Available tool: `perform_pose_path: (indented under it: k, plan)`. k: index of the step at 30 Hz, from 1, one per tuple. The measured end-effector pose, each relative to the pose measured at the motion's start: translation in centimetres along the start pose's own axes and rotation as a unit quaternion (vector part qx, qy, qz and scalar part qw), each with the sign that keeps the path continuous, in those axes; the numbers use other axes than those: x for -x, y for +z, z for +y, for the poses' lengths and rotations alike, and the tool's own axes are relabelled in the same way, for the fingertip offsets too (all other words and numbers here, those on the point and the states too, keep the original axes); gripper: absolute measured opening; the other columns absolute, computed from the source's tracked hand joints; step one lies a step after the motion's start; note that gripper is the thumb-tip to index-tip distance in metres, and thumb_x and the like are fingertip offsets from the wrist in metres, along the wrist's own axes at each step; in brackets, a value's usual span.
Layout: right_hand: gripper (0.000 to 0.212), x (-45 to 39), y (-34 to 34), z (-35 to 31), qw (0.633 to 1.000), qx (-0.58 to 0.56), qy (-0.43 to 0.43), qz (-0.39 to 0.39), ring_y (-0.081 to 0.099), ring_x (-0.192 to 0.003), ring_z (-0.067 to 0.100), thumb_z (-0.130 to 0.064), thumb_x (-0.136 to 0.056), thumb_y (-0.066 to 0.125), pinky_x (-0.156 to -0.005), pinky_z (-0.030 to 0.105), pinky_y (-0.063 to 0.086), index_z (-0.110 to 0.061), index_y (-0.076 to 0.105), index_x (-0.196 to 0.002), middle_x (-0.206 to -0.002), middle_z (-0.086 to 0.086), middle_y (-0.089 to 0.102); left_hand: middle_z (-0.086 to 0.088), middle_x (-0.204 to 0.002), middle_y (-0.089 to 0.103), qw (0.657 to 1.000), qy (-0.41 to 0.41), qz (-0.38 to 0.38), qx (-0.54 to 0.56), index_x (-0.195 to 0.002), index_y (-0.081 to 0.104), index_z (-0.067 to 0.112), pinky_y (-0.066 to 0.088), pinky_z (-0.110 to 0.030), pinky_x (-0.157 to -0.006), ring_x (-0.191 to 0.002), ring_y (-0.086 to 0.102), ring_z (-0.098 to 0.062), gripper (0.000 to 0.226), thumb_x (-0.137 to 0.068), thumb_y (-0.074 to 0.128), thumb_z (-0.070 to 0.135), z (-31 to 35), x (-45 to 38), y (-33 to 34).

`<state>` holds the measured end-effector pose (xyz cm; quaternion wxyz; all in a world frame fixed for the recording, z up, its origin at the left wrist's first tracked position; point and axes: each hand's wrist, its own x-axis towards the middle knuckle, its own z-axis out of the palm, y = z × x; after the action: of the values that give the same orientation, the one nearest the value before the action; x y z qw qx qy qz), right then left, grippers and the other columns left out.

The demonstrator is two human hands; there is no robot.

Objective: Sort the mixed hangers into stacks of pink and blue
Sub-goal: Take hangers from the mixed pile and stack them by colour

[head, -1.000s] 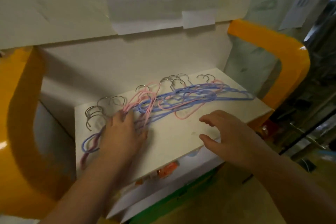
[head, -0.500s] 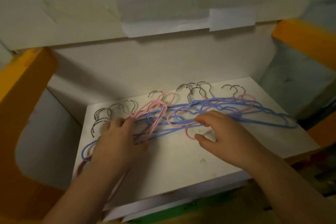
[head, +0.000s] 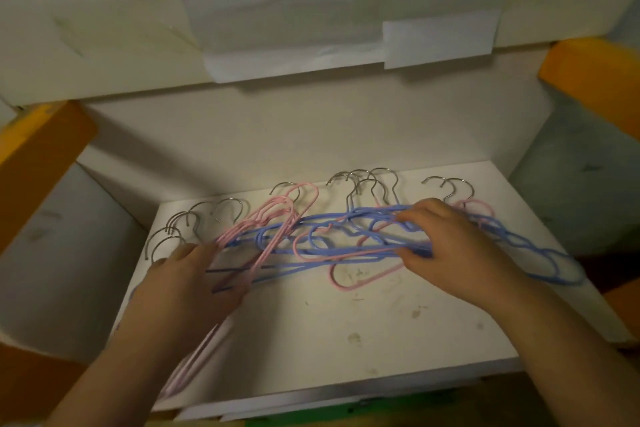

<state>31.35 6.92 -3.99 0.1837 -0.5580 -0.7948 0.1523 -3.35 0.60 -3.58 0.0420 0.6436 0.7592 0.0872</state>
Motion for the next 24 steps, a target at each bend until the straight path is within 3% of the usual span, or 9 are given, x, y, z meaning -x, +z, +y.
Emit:
perform_pose_path:
  k: [6,13,19,24]
  plan:
    - [0.078,-3.6,-1.0,2.9,0.989,0.091,-0.016,-0.114,0.042,-0.122,0.014,-0.058,-0.072,0.072,-0.092,0.028,0.037,-0.031,0.042,-0.139,-0.13,-0.009,0.042,0.007,-0.124,0.058,0.998,0.054,0.014,-0.003,-0.129,0.053,0.034,0.052,-0.038,-0.084,-0.103,0.06,-0.023,0.075,-0.062,0.066,0.065,2.7,0.0,0.0]
    - [0.081,-5.8,-1.7,3.7,0.975,0.105,-0.057,-0.185,0.04,-0.111,0.011,-0.067,-0.061,0.069,-0.095,0.035,0.043,-0.031,0.05,-0.131,-0.113,-0.01,0.044,0.01,-0.128,0.058,0.996,0.084,0.04,-0.001,-0.129,0.055,0.033,0.05,-0.037,-0.089,-0.111,0.057,-0.02,0.072,-0.064,0.069,0.061,5.6,0.5,0.1]
    - [0.068,-6.0,-1.6,3.6,0.971,0.13,-0.083,-0.183,0.039,-0.107,0.012,-0.06,-0.06,0.069,-0.09,0.037,0.045,-0.027,0.054,-0.117,-0.109,-0.009,0.041,0.008,-0.126,0.059,0.996,0.06,0.064,0.03,-0.125,0.059,0.03,0.052,-0.038,-0.088,-0.106,0.06,-0.022,0.07,-0.063,0.064,0.062,6.1,1.2,0.4]
    - [0.075,-5.7,-2.2,3.7,0.975,0.123,-0.088,-0.164,0.044,-0.107,0.014,-0.065,-0.058,0.071,-0.087,0.032,0.045,-0.035,0.047,-0.123,-0.109,-0.011,0.043,0.005,-0.125,0.059,0.996,0.04,0.081,0.027,-0.126,0.059,0.026,0.05,-0.039,-0.087,-0.104,0.058,-0.023,0.07,-0.064,0.079,0.051,6.4,2.1,-0.2]
